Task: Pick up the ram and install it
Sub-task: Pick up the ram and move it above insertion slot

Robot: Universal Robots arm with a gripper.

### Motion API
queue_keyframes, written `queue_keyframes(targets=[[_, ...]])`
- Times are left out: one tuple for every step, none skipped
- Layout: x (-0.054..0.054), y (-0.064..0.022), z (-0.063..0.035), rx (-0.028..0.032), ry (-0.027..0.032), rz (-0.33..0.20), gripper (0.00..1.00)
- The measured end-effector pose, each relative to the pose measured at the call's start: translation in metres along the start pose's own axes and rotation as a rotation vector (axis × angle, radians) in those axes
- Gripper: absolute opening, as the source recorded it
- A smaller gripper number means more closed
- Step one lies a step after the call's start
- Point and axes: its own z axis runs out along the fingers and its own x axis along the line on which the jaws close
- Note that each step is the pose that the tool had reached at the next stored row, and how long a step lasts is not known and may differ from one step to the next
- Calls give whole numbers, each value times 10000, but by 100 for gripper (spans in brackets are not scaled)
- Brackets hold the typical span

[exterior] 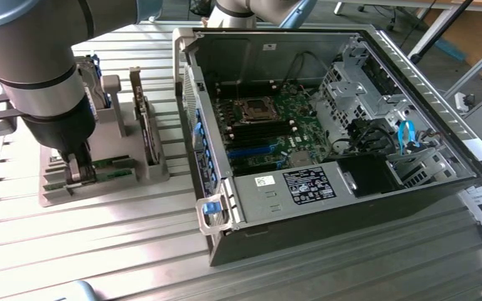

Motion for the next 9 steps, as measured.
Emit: queue_keyframes(targets=[[0, 0, -6, 1, 0, 0, 13], [1, 0, -11, 2, -1, 0, 13], [1, 0, -14, 2, -1, 0, 13], [1, 1, -18, 2, -1, 0, 13], [1, 0, -21, 2, -1, 0, 13], [2, 1, -25, 2, -1, 0, 13], [2, 1, -28, 2, -1, 0, 13], [2, 1, -31, 2, 0, 0, 13], [2, 1, -33, 1, 0, 0, 13]])
